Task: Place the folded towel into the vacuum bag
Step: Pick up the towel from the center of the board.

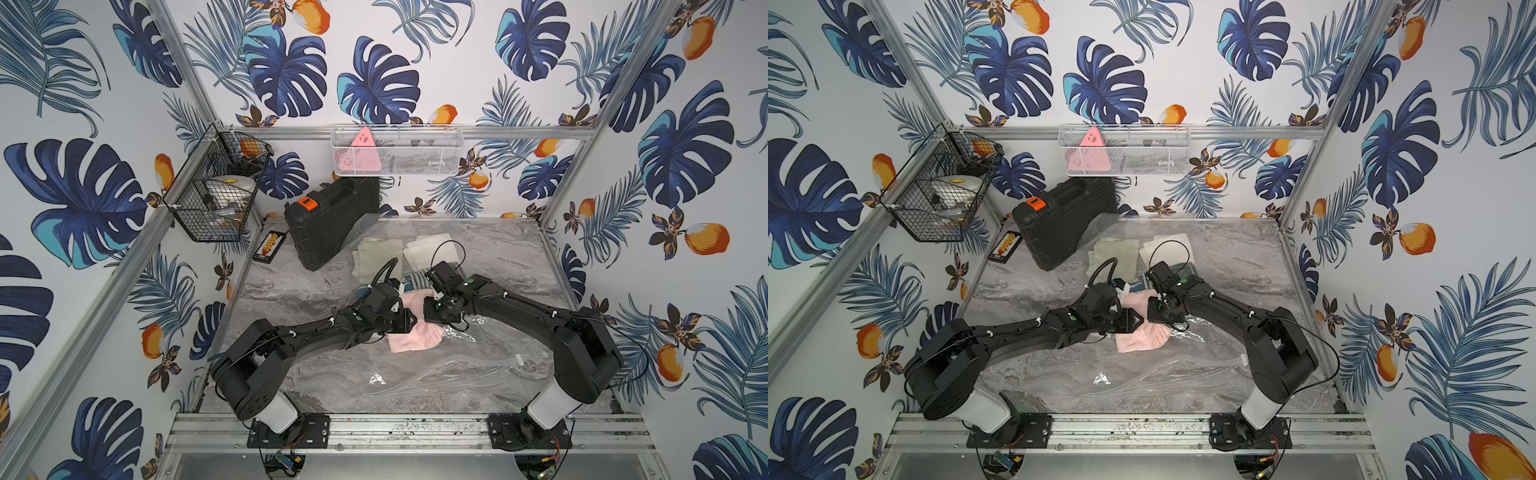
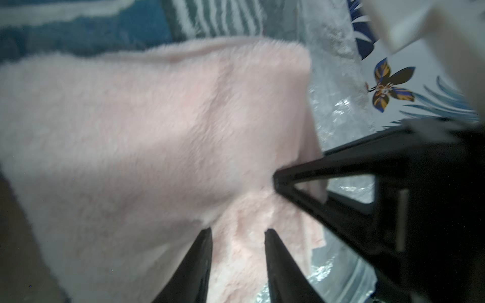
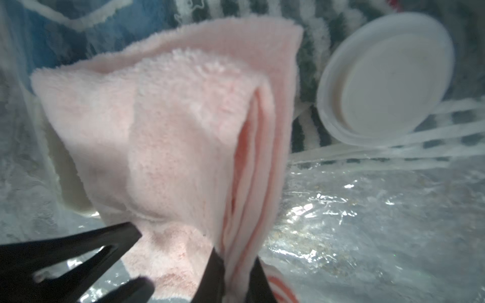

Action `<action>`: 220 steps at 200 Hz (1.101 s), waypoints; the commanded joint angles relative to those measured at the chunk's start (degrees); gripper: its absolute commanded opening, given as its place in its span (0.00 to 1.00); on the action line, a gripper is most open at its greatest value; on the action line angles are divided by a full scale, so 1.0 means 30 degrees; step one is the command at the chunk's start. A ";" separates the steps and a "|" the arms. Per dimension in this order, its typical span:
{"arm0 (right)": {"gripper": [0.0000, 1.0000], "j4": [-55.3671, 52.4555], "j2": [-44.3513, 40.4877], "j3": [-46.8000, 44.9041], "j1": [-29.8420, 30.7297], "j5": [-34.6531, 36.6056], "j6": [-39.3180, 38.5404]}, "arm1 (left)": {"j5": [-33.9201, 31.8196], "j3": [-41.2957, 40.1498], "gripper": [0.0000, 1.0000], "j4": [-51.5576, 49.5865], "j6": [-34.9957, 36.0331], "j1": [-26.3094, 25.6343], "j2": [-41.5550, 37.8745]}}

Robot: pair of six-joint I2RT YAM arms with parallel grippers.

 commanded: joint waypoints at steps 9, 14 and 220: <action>0.01 -0.2057 0.0227 0.1039 0.1191 0.3037 0.1159 | -0.0692 0.0353 0.34 0.0306 -0.0237 0.0042 0.1046; 0.01 -0.2145 0.0219 0.1202 0.1438 0.3181 0.1345 | -0.0792 0.0272 0.33 0.0472 -0.0328 0.0067 0.1405; 0.20 0.0026 0.2357 0.2409 0.5188 0.2719 0.3028 | 0.0719 -0.4501 0.29 0.3049 -0.1360 0.0246 -0.0564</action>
